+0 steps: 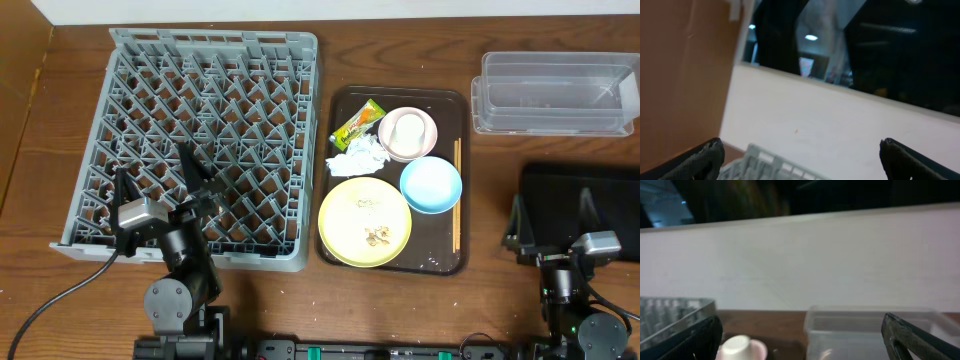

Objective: Sort waste into correct bins and load items into the dishwasher

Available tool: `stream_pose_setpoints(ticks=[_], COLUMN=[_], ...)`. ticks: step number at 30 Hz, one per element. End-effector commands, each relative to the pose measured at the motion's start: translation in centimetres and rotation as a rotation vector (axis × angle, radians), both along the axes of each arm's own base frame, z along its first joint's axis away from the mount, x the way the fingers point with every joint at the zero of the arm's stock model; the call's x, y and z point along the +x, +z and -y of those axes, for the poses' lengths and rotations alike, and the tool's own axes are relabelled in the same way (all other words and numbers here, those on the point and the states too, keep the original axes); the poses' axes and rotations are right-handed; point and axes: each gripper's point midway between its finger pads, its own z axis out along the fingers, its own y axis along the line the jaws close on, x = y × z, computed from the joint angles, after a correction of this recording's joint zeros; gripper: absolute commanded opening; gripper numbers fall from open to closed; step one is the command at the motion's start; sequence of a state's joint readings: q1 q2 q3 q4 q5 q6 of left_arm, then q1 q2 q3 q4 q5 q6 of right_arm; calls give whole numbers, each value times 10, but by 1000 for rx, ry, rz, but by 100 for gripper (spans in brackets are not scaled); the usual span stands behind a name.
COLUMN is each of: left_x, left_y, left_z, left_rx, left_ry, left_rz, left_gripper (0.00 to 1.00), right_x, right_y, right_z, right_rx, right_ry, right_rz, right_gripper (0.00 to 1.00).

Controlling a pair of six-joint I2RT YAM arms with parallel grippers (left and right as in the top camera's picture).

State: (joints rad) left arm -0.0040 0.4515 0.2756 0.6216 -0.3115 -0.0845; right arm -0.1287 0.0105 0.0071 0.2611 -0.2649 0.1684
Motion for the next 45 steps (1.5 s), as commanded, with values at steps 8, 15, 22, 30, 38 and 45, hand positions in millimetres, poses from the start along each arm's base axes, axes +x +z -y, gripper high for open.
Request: stream_pose_setpoints(ticks=[8, 15, 22, 30, 38, 45], left_x=[-16, -12, -4, -4, -4, -6], left_y=[-6, -20, -64, -64, -75, -107], left_z=[-35, -35, -35, -35, -35, -35], left_rx=[-75, -68, -44, -44, -38, -21], left_ry=[220, 223, 229, 229, 230, 234], left_rz=[-26, -94, -300, -300, -348, -498], left_gripper=[100, 100, 100, 100, 100, 100], right_x=[-46, -68, -1, 80, 108, 117], right_y=[91, 159, 193, 193, 183, 178], right_z=[-4, -3, -51, -83, -165, -222], right_rx=[148, 185, -116, -148, -270, -206], right_ry=[85, 106, 306, 566, 811, 973], right_rz=[395, 519, 191, -251, -323, -298], right_gripper=[99, 99, 99, 99, 99, 99])
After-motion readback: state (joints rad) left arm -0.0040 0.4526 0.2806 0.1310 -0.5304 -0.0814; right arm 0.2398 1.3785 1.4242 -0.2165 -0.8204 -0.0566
